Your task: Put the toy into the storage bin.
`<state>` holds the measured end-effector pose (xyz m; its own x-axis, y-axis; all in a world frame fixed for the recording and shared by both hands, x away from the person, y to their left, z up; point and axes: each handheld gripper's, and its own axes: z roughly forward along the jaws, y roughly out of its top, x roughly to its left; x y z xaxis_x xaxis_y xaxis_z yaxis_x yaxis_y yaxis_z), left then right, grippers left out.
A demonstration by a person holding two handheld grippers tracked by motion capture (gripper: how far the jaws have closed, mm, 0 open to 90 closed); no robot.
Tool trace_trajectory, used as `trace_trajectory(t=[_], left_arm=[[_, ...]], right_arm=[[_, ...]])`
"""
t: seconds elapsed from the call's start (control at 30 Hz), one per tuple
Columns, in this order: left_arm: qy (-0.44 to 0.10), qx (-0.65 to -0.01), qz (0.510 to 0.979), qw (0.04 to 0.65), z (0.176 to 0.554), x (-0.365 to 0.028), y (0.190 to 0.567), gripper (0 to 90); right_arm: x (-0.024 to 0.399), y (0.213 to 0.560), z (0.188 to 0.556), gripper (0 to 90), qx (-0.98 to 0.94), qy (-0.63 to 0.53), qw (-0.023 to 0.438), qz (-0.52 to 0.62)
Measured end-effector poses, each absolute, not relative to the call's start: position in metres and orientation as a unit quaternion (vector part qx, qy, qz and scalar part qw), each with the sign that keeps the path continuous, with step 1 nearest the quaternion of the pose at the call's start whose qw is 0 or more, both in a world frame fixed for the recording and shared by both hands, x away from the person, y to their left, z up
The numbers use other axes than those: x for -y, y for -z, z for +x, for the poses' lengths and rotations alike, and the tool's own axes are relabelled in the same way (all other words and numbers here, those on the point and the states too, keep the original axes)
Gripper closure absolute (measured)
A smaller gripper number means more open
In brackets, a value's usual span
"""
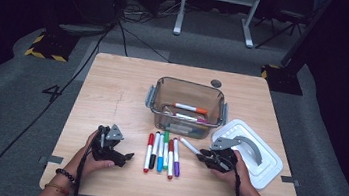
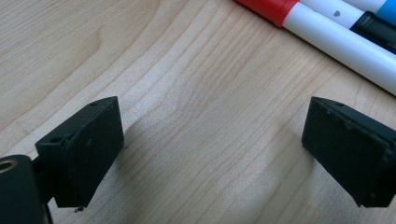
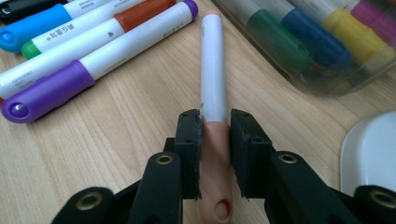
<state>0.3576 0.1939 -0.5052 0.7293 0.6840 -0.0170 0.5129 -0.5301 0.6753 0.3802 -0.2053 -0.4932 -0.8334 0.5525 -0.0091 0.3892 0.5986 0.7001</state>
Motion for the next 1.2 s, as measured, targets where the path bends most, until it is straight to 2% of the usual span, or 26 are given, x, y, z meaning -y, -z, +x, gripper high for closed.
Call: trace_trajectory(t=[0.77, 1.2], left_arm=[[-0.126, -0.345, 0.866, 0.340, 0.358, -0.194, 0.505, 5.9], [-0.126, -0.346, 0.866, 0.340, 0.358, -0.194, 0.505, 6.0]], right_arm=[[0.210, 0.470, 0.374, 75.0, -0.885, -0.400, 0.114, 0.209], [0.209, 0.423, 0.364, 75.0, -0.876, -0.444, 0.117, 0.148]])
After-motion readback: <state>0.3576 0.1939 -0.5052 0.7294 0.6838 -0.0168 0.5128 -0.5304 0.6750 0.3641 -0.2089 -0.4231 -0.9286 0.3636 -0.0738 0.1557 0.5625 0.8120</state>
